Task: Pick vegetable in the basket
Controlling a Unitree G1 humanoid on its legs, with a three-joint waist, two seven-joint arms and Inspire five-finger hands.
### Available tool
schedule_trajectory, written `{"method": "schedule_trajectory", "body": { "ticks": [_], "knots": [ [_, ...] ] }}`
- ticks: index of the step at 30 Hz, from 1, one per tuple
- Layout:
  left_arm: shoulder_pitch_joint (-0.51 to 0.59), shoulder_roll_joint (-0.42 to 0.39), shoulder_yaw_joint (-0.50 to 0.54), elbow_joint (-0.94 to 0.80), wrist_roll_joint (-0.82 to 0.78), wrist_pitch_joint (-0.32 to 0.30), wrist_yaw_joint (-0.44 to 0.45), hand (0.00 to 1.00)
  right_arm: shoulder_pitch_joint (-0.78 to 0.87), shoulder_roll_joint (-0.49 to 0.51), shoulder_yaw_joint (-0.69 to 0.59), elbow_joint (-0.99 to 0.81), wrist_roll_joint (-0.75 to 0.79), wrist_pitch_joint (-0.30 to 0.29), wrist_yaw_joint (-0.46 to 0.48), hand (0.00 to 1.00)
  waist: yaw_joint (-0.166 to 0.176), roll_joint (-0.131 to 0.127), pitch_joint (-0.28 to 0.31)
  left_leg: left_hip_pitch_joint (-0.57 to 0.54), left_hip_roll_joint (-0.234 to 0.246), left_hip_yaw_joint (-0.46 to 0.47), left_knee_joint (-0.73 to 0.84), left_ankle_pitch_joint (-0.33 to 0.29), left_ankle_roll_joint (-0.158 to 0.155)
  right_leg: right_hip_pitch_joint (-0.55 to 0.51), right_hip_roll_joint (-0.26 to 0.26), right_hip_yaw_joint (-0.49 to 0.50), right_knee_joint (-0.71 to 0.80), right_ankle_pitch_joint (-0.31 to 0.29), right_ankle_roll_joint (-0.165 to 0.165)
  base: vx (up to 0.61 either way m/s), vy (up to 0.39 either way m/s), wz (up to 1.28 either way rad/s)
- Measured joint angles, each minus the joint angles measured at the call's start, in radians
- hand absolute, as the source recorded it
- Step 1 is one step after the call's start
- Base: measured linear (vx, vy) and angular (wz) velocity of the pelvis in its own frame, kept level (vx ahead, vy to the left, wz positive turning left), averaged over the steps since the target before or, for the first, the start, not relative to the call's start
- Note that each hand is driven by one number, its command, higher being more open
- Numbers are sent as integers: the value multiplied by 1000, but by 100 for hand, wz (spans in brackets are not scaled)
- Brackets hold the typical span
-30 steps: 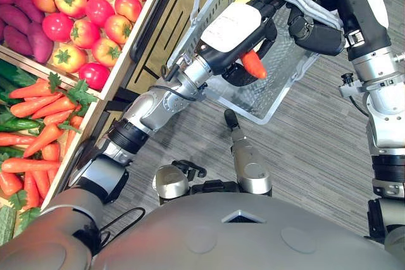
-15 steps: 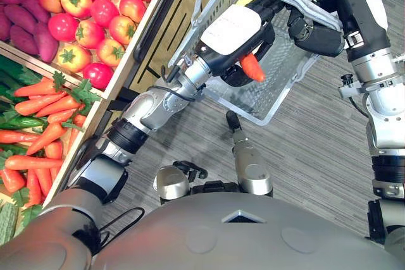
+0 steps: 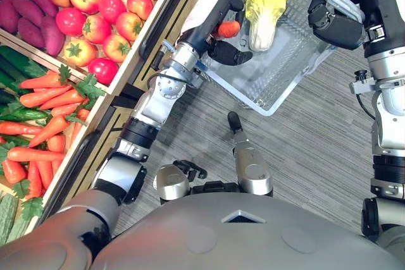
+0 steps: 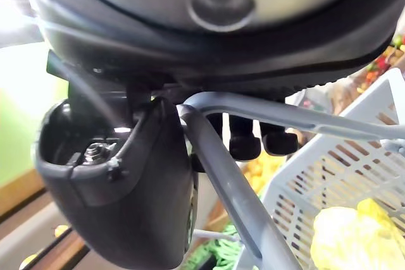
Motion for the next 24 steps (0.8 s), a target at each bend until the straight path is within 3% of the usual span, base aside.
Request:
{"method": "schedule_trajectory", "body": {
  "ticks": [24],
  "knots": [
    [-3,-69,-26,-100,13,11,-6,100,25,61,-45,0,0,23,19,0,1,-1,1,-10,-5,-16,0,1,4,1,-9,-15,0,0,0,0,1,1]
  ]
}}
